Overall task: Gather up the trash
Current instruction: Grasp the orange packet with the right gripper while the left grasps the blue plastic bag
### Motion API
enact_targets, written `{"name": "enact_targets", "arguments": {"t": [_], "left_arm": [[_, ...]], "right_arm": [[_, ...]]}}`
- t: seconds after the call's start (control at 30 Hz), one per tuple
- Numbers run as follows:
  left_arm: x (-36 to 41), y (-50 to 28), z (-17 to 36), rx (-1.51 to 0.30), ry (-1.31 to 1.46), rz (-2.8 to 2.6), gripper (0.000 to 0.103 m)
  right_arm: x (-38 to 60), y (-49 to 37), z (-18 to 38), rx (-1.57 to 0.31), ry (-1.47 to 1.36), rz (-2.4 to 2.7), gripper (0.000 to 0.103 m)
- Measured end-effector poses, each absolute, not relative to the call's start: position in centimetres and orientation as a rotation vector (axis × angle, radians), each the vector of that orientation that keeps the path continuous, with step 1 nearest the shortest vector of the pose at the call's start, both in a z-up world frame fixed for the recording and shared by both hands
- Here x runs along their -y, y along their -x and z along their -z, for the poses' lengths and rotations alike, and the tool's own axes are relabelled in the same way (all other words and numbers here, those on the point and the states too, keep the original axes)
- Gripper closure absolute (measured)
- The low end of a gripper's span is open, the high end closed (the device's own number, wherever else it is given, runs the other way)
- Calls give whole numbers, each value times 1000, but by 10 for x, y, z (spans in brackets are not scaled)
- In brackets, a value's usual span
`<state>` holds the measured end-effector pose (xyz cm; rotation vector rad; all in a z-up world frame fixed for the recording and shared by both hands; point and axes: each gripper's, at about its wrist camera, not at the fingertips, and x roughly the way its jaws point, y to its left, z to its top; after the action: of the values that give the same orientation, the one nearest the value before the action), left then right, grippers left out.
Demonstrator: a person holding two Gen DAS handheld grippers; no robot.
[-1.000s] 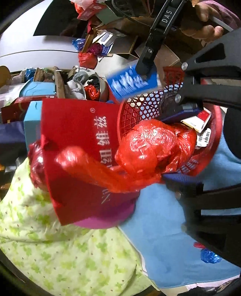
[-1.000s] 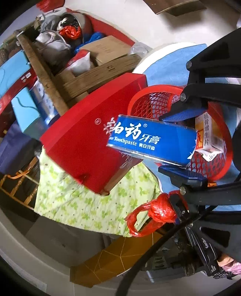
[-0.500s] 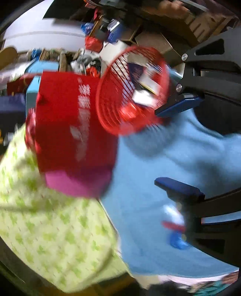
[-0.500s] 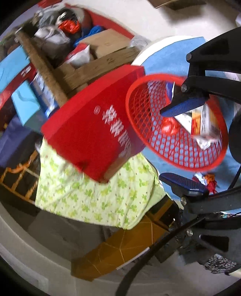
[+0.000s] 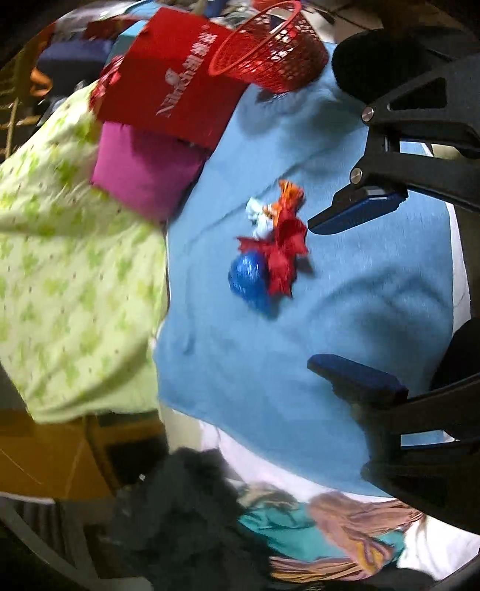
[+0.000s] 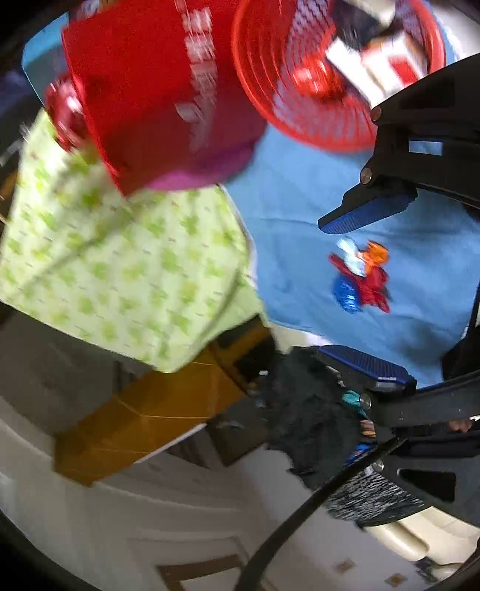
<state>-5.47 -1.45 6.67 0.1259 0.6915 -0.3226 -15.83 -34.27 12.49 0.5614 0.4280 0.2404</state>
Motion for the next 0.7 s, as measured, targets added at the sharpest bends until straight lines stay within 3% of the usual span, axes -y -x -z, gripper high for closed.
{"name": "enact_targets", "arguments": {"t": [0.4,0.57,0.7], "left_arm": [[-24,27,-23,-782,-64,295,35],[-20,7,-31,-778,-77,317,35],[1,-23,-41,-766,-109,369,35]], "right_arm": [[290,16,-17,-821,-603,-285,38],[279,-37,22,-922,-531,-277,58],[267,-64,42,-995,-467,-275,59]]}}
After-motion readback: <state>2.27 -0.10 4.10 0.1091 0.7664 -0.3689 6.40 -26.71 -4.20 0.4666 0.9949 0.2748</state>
